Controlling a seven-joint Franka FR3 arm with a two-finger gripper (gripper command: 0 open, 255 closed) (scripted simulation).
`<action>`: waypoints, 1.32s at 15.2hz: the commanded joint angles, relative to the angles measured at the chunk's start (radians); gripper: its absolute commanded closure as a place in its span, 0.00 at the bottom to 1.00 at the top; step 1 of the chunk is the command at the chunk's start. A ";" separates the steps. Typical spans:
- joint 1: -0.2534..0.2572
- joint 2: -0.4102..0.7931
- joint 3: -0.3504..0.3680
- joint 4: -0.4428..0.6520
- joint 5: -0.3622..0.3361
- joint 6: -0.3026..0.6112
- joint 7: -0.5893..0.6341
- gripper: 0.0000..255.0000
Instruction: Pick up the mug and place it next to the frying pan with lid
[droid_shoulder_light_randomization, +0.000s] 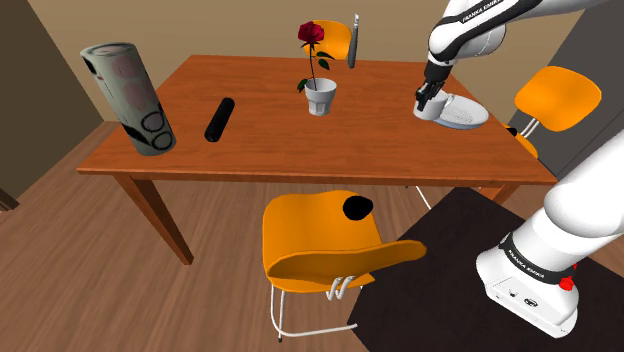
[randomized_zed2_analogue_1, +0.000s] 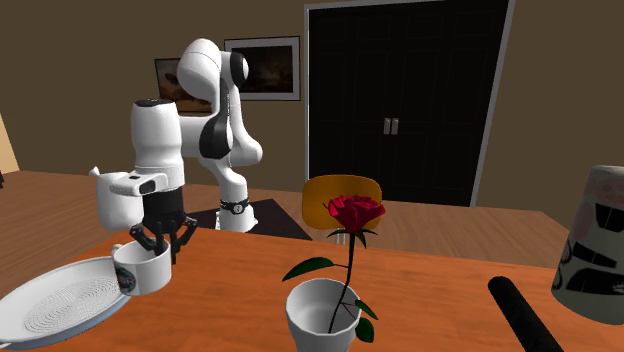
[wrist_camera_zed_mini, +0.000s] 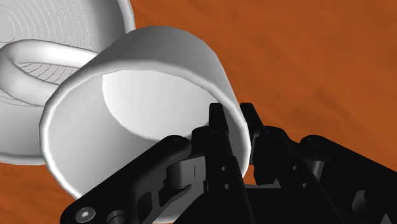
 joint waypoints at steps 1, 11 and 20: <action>-0.004 0.021 -0.004 -0.012 0.002 0.025 -0.003 1.00; -0.006 0.030 -0.002 -0.014 0.003 0.035 -0.003 0.00; -0.003 -0.055 0.001 0.027 -0.011 -0.090 0.007 0.00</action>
